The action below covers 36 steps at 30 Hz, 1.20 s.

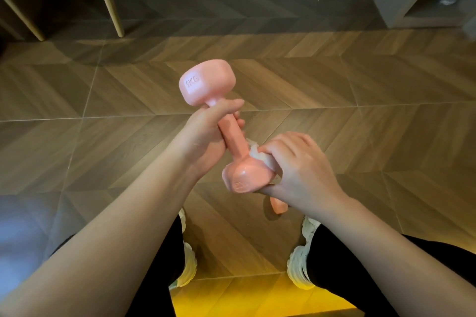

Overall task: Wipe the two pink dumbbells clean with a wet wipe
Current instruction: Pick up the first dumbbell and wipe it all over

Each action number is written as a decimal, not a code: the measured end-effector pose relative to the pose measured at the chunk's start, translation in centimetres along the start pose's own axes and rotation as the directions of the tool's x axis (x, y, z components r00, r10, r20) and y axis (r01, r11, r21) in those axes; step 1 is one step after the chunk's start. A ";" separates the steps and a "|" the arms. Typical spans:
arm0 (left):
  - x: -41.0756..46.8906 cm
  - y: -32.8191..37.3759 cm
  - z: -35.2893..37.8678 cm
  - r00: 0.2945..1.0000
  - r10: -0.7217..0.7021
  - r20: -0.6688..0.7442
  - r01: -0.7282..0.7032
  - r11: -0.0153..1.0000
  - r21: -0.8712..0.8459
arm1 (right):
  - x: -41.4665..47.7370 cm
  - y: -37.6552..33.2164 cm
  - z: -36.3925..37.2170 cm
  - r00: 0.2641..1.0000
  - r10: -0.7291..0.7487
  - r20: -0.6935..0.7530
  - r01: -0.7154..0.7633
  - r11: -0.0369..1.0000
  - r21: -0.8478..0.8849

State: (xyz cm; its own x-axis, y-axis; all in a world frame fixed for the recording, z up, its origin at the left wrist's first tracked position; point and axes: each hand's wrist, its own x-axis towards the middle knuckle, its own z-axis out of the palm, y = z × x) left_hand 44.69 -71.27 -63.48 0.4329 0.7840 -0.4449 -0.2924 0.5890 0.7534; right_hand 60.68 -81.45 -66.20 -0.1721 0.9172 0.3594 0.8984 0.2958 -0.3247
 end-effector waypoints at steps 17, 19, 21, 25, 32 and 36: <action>0.7 -1.6 0.7 0.980 -0.143 -0.139 0.131 0.987 -0.092 | -0.6 -0.4 0.9 0.966 -0.023 0.256 0.001 0.996 0.086; 0.8 -1.6 0.7 0.979 -0.105 -0.175 0.091 0.992 -0.082 | -0.4 -0.5 0.9 0.969 0.008 0.247 -0.029 0.996 0.083; 0.9 -1.8 0.6 0.968 -0.094 -0.233 0.079 0.994 -0.071 | -0.4 -0.4 0.9 0.976 0.040 0.214 -0.053 0.997 0.055; 0.8 -2.2 0.4 0.947 -0.160 -0.278 0.148 0.987 -0.066 | -0.7 -0.4 1.2 0.978 0.015 0.210 -0.023 0.999 0.035; 0.6 -1.4 0.3 0.976 -0.107 -0.192 0.093 0.993 -0.077 | -0.2 -0.8 1.5 0.980 0.017 0.201 -0.040 0.993 0.112; 0.9 -2.0 0.2 0.956 -0.161 -0.247 0.152 0.987 -0.055 | -0.7 -0.5 1.8 0.981 0.019 0.192 -0.034 0.997 0.075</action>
State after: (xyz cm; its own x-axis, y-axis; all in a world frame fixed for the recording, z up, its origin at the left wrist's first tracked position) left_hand 45.78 -71.78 -65.26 0.2496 0.7031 -0.6659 -0.2695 0.7109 0.6496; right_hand 59.65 -81.71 -67.85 -0.2291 0.9569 0.1782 0.8711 0.2833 -0.4013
